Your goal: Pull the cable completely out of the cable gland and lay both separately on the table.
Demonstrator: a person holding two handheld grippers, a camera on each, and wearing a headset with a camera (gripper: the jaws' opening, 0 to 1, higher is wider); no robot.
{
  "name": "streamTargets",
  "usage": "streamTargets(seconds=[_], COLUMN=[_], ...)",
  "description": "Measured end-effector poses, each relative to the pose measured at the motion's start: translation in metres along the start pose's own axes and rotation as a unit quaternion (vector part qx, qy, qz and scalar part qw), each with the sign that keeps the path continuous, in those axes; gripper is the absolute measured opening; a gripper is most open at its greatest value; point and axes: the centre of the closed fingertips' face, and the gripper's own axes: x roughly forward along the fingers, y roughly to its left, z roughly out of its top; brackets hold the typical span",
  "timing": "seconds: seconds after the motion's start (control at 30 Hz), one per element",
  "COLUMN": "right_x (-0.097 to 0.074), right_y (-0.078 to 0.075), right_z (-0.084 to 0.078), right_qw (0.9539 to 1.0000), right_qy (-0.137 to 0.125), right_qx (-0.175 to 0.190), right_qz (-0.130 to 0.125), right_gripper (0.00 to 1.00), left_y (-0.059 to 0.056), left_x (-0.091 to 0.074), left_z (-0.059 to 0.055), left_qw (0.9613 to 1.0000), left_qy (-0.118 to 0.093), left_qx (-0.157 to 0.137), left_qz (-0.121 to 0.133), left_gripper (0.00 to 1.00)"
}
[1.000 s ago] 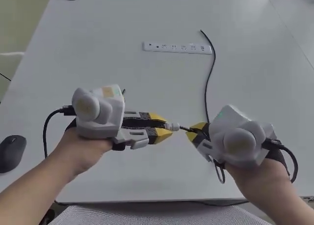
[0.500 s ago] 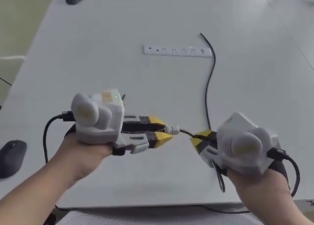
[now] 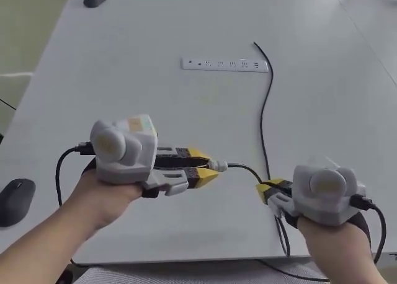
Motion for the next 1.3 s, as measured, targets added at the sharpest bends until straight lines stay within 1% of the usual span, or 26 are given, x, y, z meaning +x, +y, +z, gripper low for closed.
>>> streamTargets(seconds=[0.07,0.17,0.23,0.4,0.57,0.7,0.8,0.9,0.97,1.07,1.13,1.17,1.2,1.27,1.3], right_x=[0.001,0.002,0.003,0.001,0.000,-0.004,-0.007,-0.011,-0.014,-0.019,-0.024,-0.026,-0.027,-0.028,-0.027], right_y=[-0.002,-0.004,-0.005,-0.004,-0.003,-0.001,-0.003,-0.004,-0.002,0.001,0.005,0.009,0.013,0.022,0.028], right_z=[-0.005,-0.013,-0.015,-0.013,-0.011,-0.008,-0.004,0.000,0.005,0.014,0.025,0.030,0.033,0.043,0.046], right_qw=[1.0000,0.9991,0.9987,0.9991,0.9994,0.9999,0.9999,0.9997,0.9995,0.9986,0.9968,0.9947,0.9930,0.9868,0.9825], right_qy=[0.005,0.014,0.015,0.013,0.010,0.011,0.005,0.004,-0.001,-0.001,-0.006,-0.003,0.002,0.003,0.010], right_qx=[0.009,0.040,0.049,0.040,0.035,0.008,-0.011,-0.025,-0.030,-0.053,-0.079,-0.102,-0.118,-0.161,-0.185], right_qz=[-0.001,-0.002,-0.003,-0.004,0.001,0.002,-0.004,-0.007,-0.003,-0.002,0.002,0.006,0.010,0.018,0.024], right_gripper=[0.00,0.00,0.00,0.00,0.00,0.00,0.01,0.01,0.04,0.10,0.13,0.16,0.19,0.20,0.19], left_y=[-0.001,-0.003,-0.004,-0.003,0.000,0.001,0.002,0.002,0.003,0.002,0.003,0.003,0.002,0.001,0.001], left_x=[0.001,0.003,0.005,0.005,0.003,0.002,0.001,0.001,0.000,0.001,0.001,0.001,0.001,0.001,0.002], left_z=[-0.001,-0.003,-0.005,-0.004,-0.004,-0.004,-0.006,-0.005,-0.006,-0.007,-0.009,-0.009,-0.009,-0.009,-0.010], left_qw=[1.0000,1.0000,1.0000,1.0000,1.0000,0.9999,0.9999,0.9998,0.9998,0.9998,0.9997,0.9997,0.9997,0.9997,0.9997], left_qy=[0.001,0.006,0.008,0.006,0.005,0.005,0.009,0.009,0.010,0.013,0.016,0.017,0.017,0.019,0.019], left_qx=[0.000,0.004,0.005,0.002,0.000,-0.009,-0.008,-0.009,-0.010,-0.008,-0.009,-0.010,-0.010,-0.008,-0.008], left_qz=[-0.001,-0.001,-0.002,-0.002,0.001,0.005,0.009,0.013,0.014,0.014,0.015,0.015,0.014,0.013,0.013], left_gripper=[0.15,0.15,0.15,0.15,0.15,0.15,0.15,0.15,0.15,0.15,0.15,0.15,0.15,0.15,0.15])
